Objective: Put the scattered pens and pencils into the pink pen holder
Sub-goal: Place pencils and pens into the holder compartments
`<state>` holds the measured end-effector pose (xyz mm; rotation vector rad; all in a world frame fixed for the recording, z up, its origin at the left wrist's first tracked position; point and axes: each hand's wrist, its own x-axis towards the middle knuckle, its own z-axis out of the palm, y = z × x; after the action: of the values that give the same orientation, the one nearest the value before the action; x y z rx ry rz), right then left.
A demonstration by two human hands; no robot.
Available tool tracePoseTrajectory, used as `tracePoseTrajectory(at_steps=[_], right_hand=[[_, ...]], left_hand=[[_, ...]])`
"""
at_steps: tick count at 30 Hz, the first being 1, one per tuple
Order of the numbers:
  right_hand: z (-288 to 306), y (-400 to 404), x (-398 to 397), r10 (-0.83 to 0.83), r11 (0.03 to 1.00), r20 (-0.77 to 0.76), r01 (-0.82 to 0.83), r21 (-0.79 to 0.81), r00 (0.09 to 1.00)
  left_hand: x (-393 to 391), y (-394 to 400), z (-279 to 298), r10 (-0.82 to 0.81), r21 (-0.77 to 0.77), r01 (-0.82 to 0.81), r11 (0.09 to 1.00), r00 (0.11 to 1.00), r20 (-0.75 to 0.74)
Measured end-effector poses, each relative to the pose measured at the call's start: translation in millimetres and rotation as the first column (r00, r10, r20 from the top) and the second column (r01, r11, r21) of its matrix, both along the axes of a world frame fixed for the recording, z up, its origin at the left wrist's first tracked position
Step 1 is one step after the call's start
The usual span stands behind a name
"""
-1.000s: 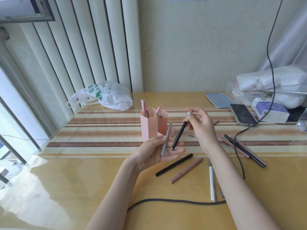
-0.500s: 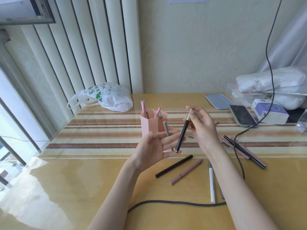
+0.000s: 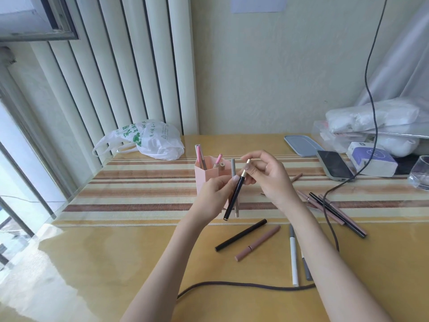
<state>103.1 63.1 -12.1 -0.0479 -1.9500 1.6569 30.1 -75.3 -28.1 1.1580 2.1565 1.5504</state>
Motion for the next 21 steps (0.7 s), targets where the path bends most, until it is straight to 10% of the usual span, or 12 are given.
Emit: tracePoseTrajectory(at_steps=[9, 13, 17, 21], right_hand=[[11, 6, -9, 0.083, 0.975, 0.189, -0.119, 0.189, 0.978], [25, 21, -12, -0.159, 0.980, 0.020, 0.156, 0.125, 0.987], [38, 43, -23, -0.455, 0.875, -0.175, 0.475, 0.094, 0.873], [35, 29, -46, -0.482, 0.813, -0.230, 0.529, 0.242, 0.845]], left_hand=[[-9, 4, 1, -0.068, -0.113, 0.046, 0.992, 0.978, -0.196], [-4, -7, -13, 0.351, 0.135, -0.329, 0.935, 0.795, -0.494], [-18, -11, -29, 0.608, 0.349, -0.501, 0.792, 0.704, -0.367], [-33, -3, -40, 0.421, 0.143, -0.407, 0.902, 0.904, -0.082]])
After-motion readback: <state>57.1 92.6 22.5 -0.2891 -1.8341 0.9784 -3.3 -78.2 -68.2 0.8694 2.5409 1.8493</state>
